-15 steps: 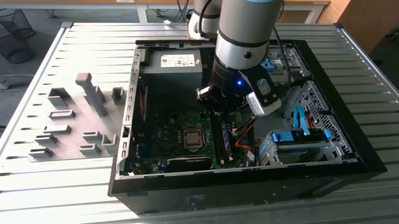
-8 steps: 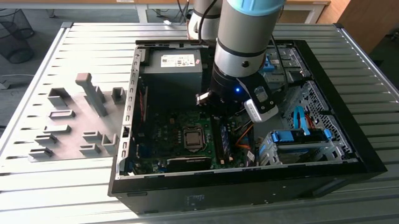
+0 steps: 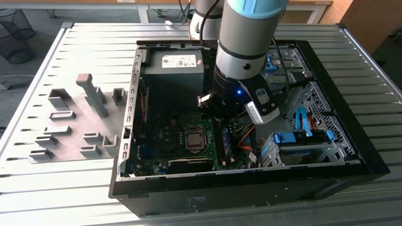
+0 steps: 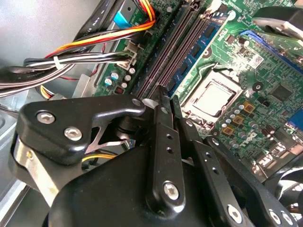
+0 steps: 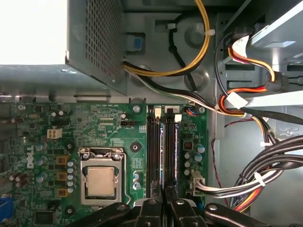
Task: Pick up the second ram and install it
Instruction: 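Insert the second ram into the second slot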
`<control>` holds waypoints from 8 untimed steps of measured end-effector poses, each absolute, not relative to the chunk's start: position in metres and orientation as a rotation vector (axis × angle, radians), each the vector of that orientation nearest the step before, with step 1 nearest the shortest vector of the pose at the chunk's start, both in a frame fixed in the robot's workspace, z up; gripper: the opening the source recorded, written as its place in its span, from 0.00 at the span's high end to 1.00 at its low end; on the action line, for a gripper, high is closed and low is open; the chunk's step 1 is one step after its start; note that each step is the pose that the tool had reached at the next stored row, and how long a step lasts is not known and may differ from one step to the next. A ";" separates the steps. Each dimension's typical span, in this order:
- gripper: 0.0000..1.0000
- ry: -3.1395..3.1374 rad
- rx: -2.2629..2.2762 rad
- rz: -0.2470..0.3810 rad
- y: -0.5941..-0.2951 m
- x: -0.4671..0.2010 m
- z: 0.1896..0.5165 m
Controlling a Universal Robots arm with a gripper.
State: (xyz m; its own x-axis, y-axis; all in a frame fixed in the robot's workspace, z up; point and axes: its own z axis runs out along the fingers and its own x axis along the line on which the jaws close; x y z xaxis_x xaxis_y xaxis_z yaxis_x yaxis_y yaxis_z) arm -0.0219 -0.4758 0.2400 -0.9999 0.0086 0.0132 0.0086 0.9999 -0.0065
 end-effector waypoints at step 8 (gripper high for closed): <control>0.86 -3.126 -0.013 0.010 -0.476 -0.022 0.227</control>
